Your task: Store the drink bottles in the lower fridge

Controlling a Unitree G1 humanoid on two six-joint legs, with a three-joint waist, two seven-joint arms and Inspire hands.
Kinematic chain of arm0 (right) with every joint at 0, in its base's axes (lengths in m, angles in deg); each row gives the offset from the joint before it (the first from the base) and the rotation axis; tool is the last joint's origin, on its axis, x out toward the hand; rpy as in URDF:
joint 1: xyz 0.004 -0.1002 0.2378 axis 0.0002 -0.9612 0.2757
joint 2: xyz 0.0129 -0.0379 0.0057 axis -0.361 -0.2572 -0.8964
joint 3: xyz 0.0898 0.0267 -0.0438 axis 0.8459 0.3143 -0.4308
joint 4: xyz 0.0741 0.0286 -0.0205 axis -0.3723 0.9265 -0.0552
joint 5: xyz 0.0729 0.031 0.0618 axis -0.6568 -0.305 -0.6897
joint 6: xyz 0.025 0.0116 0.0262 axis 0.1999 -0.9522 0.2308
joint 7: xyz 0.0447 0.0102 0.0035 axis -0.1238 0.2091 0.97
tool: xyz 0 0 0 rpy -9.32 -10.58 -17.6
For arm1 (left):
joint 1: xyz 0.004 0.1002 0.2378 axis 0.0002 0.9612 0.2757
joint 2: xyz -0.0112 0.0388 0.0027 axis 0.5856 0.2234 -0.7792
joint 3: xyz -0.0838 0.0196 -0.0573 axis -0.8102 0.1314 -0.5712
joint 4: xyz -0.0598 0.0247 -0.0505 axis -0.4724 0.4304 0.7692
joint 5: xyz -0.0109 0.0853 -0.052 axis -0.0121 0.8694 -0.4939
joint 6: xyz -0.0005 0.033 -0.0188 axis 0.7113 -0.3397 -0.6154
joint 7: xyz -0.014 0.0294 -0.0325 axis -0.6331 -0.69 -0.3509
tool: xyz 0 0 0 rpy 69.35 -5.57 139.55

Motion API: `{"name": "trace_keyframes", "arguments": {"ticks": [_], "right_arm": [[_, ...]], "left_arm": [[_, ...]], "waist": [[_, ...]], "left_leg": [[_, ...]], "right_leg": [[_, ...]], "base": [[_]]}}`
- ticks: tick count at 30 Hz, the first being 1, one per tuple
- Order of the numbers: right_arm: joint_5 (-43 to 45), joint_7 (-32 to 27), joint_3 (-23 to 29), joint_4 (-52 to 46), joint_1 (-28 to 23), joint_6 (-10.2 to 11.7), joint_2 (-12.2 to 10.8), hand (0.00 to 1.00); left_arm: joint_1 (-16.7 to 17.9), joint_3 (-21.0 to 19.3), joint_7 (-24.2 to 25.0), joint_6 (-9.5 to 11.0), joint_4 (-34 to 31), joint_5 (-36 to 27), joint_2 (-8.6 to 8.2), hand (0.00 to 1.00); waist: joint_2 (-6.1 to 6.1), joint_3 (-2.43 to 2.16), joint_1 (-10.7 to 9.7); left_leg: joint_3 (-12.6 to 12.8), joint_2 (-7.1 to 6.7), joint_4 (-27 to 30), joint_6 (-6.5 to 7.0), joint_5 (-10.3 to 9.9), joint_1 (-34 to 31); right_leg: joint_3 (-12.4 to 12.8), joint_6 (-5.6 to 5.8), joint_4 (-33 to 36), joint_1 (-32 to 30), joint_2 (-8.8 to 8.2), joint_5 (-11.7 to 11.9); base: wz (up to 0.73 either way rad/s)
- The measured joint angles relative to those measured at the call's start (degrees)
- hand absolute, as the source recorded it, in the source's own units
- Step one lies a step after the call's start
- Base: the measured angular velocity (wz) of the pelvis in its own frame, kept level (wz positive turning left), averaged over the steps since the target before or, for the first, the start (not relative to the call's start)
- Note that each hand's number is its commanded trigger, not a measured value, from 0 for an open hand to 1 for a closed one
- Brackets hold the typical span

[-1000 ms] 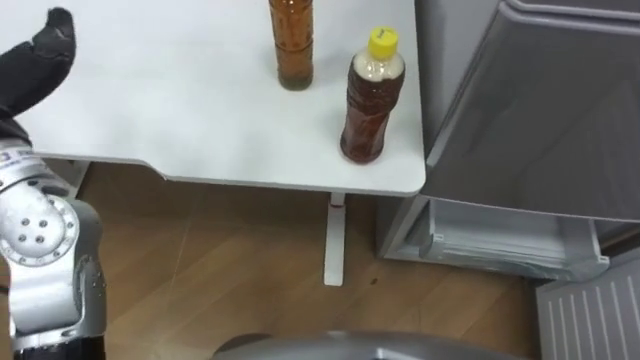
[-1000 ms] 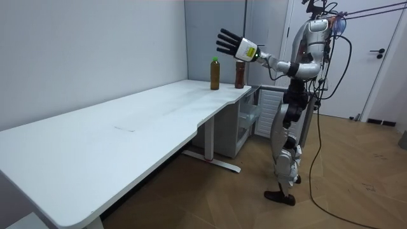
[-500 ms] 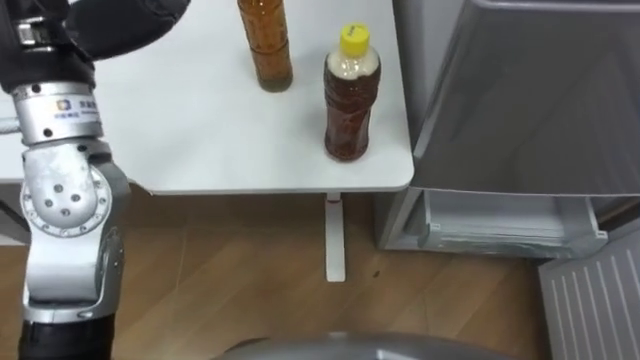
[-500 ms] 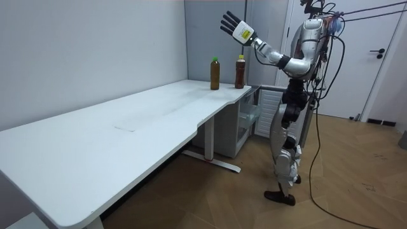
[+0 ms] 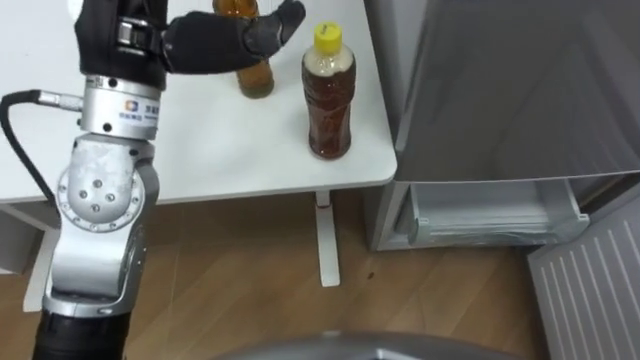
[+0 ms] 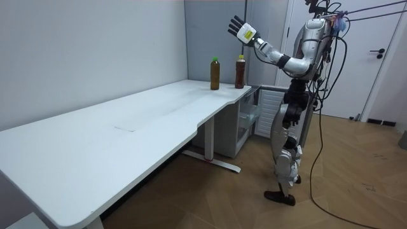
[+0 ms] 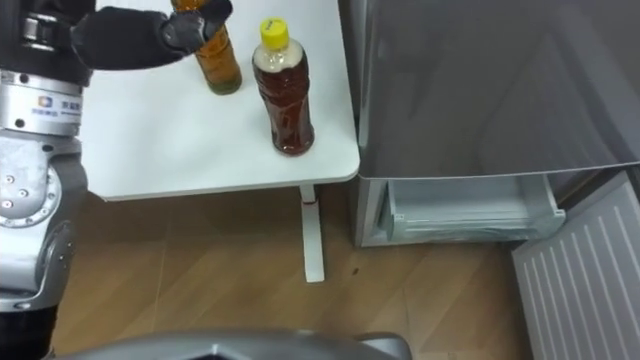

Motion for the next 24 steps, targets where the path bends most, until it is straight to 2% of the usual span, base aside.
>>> {"name": "trace_keyframes", "arguments": {"ticks": [4,9,16,24], "right_arm": [[0.6,0.0,-0.1,0.0,1.0,-0.6,0.0,0.0],[0.7,-1.7,-0.5,-0.4,2.2,-1.2,0.0,0.0],[1.0,-2.1,-1.7,-0.8,2.2,-1.7,0.0,0.0],[1.7,-2.4,-2.6,-2.5,2.0,-2.4,0.0,0.0]], "left_arm": [[0.0,1.7,1.3,-1.6,0.8,0.8,0.05,0.0],[0.0,6.0,2.6,-3.8,1.5,2.6,0.04,0.0],[0.1,6.2,3.8,-4.6,1.6,2.5,-0.14,0.0],[0.7,7.4,4.6,-5.7,5.0,2.4,-1.96,0.0]], "waist": [[-0.26,0.06,-0.2],[-0.21,0.02,-0.2],[-0.25,-0.04,-0.1],[-0.63,-0.23,0.1]], "left_leg": [[0.0,0.01,0.0,0.0,0.0,-0.2],[0.0,0.08,0.1,0.0,0.0,-0.7],[0.0,0.12,0.2,0.0,0.0,-0.7],[0.0,0.15,0.1,0.0,0.0,-0.5]], "right_leg": [[0.1,-0.01,0.2,-0.4,-0.01,0.0],[0.1,-0.01,1.0,-1.2,-0.01,0.0],[0.0,-0.02,1.1,-1.2,-0.01,0.0],[-0.1,-0.04,1.3,-1.1,0.02,0.0]], "base": [[0.0],[0.0],[0.0],[0.0]]}}
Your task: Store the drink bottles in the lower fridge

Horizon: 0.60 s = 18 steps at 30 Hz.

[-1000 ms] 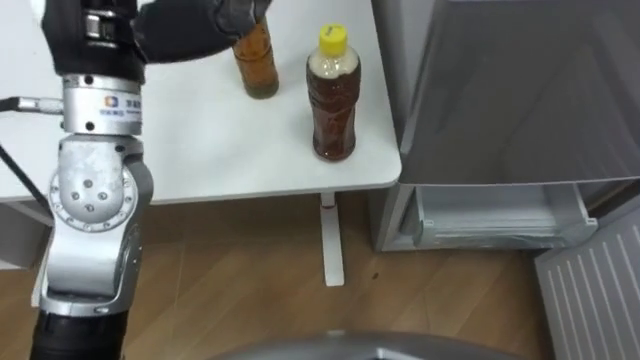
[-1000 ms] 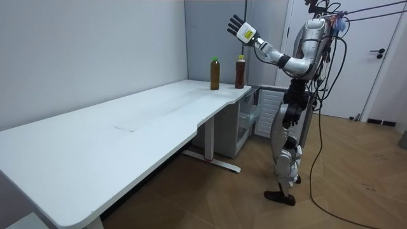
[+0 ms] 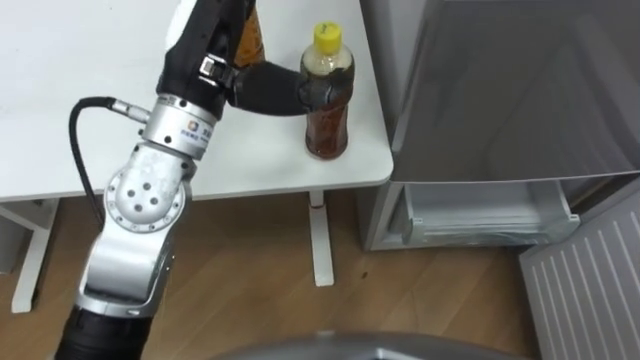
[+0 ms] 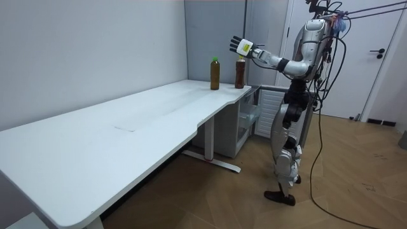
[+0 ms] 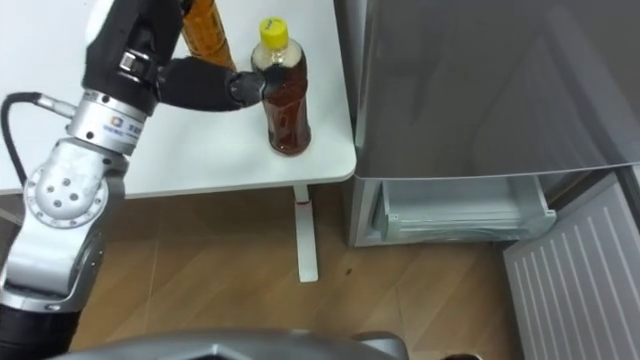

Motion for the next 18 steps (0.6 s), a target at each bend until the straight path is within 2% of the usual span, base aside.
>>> {"name": "trace_keyframes", "arguments": {"ticks": [9,18], "right_arm": [[0.0,-0.1,0.0,-1.3,0.0,0.0,0.0,0.0],[0.0,-0.1,0.0,-1.2,0.0,0.0,0.0,0.0]], "left_arm": [[0.3,1.1,0.8,-0.1,0.0,-0.1,-0.59,0.0],[0.3,1.2,1.4,-0.7,0.1,-0.1,-0.72,0.0]], "waist": [[0.3,-0.35,0.2],[0.35,-0.34,0.6]], "left_leg": [[0.0,0.0,-0.1,0.0,0.0,0.2],[0.0,0.0,-0.2,-0.01,0.0,0.2]], "right_leg": [[0.0,0.0,-0.1,0.0,0.01,0.0],[0.0,0.0,-0.1,0.1,0.02,0.0]], "base": [[0.0],[0.0]]}}
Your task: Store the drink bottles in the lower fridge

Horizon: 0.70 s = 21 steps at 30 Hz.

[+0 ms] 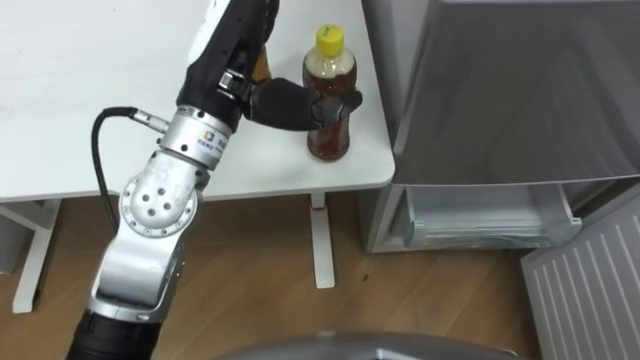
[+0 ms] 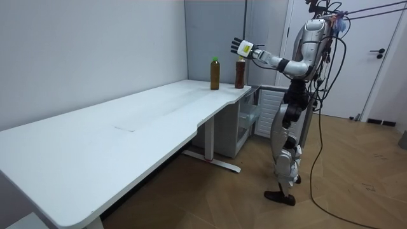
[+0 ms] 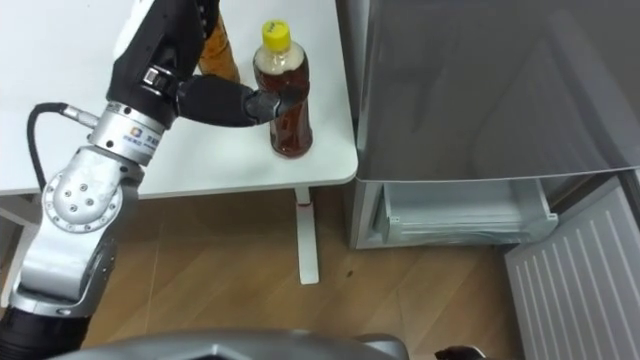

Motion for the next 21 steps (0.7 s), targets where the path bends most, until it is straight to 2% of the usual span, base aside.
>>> {"name": "trace_keyframes", "arguments": {"ticks": [11,21], "right_arm": [[-0.1,0.1,-1.2,0.6,-0.2,0.0,0.0,0.0],[-0.1,-0.1,-1.2,0.5,-0.4,-1.0,-0.5,0.0]], "left_arm": [[0.9,-0.2,0.5,-0.4,8.5,-0.3,0.01,0.0],[0.9,-0.2,4.5,-1.2,12.1,-9.0,0.08,0.0]], "waist": [[0.15,0.29,0.8],[0.37,0.5,0.7]], "left_leg": [[0.0,0.0,0.0,0.0,0.0,0.4],[0.3,-0.01,-0.3,-0.05,0.0,0.3]], "right_leg": [[0.0,-0.01,-0.1,0.4,0.0,0.0],[0.6,-0.01,-0.2,0.0,0.04,0.0]], "base": [[0.0],[-0.01]]}}
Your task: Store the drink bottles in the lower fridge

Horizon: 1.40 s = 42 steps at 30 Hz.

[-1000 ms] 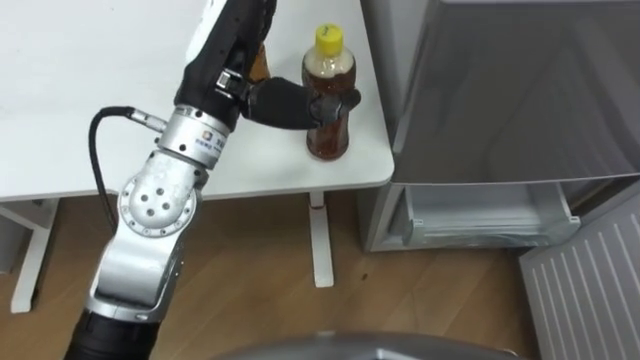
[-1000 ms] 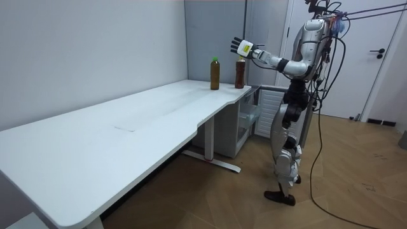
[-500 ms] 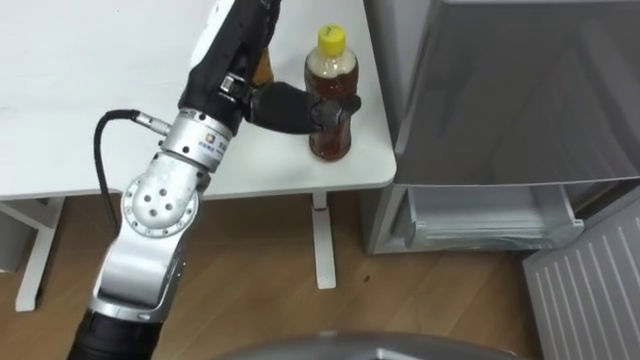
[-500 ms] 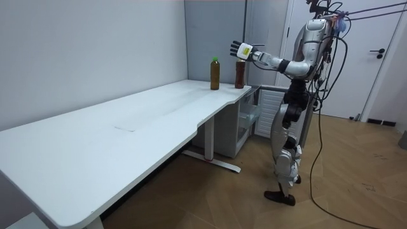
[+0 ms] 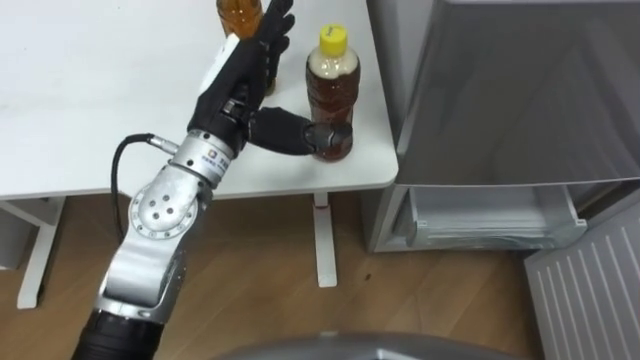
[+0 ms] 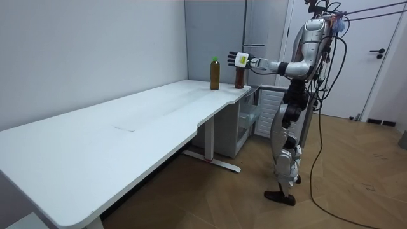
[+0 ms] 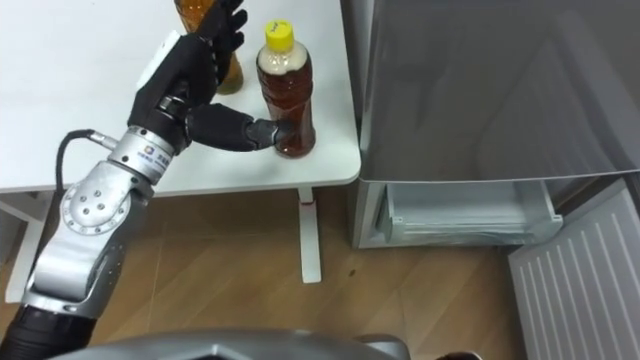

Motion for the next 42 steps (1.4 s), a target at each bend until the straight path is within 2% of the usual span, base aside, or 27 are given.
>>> {"name": "trace_keyframes", "arguments": {"ticks": [3,16,21,25,32,36,42], "right_arm": [[0.0,-0.1,0.0,-0.5,0.0,-0.2,-0.1,0.0],[0.2,-0.5,0.1,-1.0,0.1,-0.3,-0.1,0.0],[0.4,-1.6,0.1,-1.1,0.1,-0.3,-0.1,0.0],[0.4,-1.7,0.1,-1.4,0.2,-0.3,-0.1,0.0],[0.2,-1.6,0.1,-0.8,0.4,-0.4,-0.1,0.0],[0.2,-1.6,0.1,-0.6,0.4,-0.6,-0.2,0.0],[0.4,-1.6,0.1,-0.6,0.3,-1.5,-0.2,0.0]], "left_arm": [[0.0,0.0,1.0,-0.5,1.7,-0.1,-0.03,0.0],[0.0,0.0,4.6,-0.8,2.5,0.0,-0.13,0.0],[0.0,0.0,4.8,-1.6,2.5,-6.3,-0.13,0.0],[0.0,0.0,4.8,-2.1,2.5,-7.9,-0.12,0.0],[-0.2,-0.5,4.9,-2.9,3.1,-15.2,0.13,0.0],[-2.2,-1.2,4.5,-3.0,6.8,-15.8,0.1,0.0],[-2.8,-1.9,4.3,-3.0,7.7,-15.9,0.11,0.0]], "waist": [[0.24,0.22,0.0],[0.69,0.15,-0.4],[0.94,0.11,-0.5],[0.92,0.12,-0.7],[0.77,0.2,-1.5],[0.27,0.51,-1.6],[-0.31,0.47,-1.7]], "left_leg": [[0.1,0.01,0.0,0.0,0.0,0.0],[0.0,0.43,-0.4,-0.16,0.0,0.0],[0.0,0.44,-0.4,-0.2,0.1,0.0],[0.0,0.44,-0.1,-0.2,0.1,0.0],[0.6,0.56,0.1,-0.2,0.1,0.3],[0.8,0.6,0.3,-0.2,0.1,0.3],[0.9,0.59,0.4,-0.19,0.1,-0.1]], "right_leg": [[0.2,0.0,0.0,0.0,0.02,0.0],[0.4,-0.1,0.0,-0.1,0.46,0.1],[0.3,-0.1,0.0,-0.1,0.46,0.1],[0.2,-0.1,0.0,-0.1,0.45,0.1],[0.9,-0.22,0.2,0.0,0.48,0.1],[1.1,-0.26,0.3,0.0,0.48,0.2],[1.5,-0.29,-0.1,-0.3,0.57,0.1]], "base": [[-0.02],[0.0],[0.0],[0.0],[-0.04],[-0.03],[0.0]]}}
